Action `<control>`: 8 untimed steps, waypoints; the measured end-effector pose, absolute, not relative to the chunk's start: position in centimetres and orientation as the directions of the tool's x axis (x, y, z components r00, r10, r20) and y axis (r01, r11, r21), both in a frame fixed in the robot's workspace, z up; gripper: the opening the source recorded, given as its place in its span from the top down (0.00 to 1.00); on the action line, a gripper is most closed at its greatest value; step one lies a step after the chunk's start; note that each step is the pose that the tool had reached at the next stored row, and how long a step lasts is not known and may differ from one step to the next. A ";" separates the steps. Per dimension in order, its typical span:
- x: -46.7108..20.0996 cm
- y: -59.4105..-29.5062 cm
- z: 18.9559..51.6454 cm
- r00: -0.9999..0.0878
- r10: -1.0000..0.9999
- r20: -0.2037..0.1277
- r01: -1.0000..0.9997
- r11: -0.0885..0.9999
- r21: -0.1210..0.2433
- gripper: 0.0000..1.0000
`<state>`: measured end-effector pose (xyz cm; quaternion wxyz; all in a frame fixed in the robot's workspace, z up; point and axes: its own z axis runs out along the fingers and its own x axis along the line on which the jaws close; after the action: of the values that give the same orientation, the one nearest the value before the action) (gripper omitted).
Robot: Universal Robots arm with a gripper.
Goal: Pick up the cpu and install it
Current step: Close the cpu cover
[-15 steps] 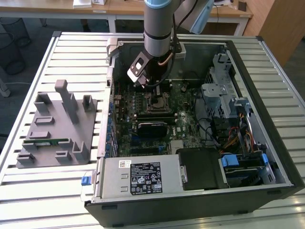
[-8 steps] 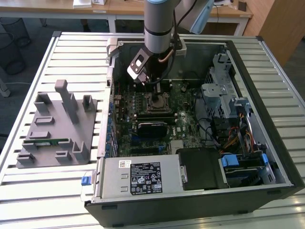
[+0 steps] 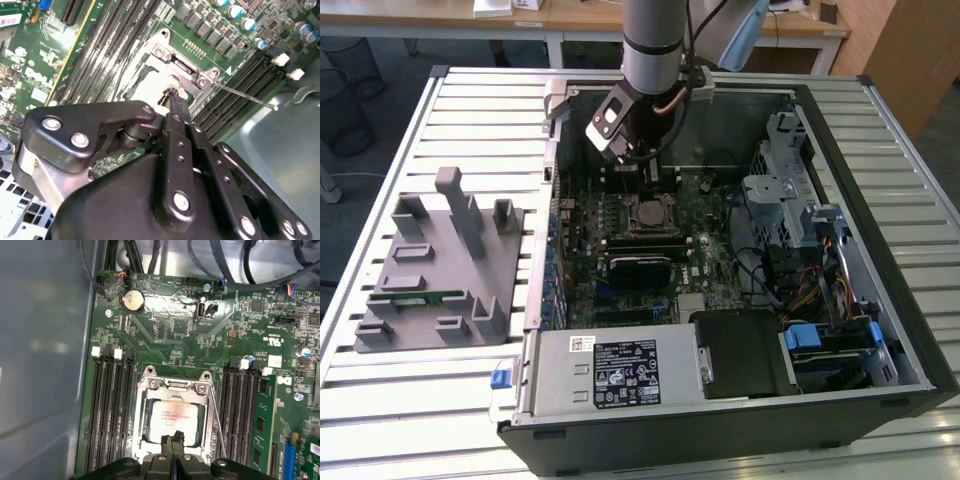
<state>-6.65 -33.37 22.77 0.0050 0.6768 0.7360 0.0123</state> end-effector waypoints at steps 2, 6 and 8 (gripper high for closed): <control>-6.4 -33.4 22.8 -0.084 0.996 0.009 0.996 0.083 0.025 0.89; -5.9 -33.4 22.8 -0.084 0.996 0.009 0.996 0.083 0.025 0.89; -5.6 -33.4 22.8 -0.084 0.996 0.009 0.996 0.083 0.025 0.89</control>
<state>-5.60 -33.37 22.77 0.0049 0.6769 0.7360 0.0123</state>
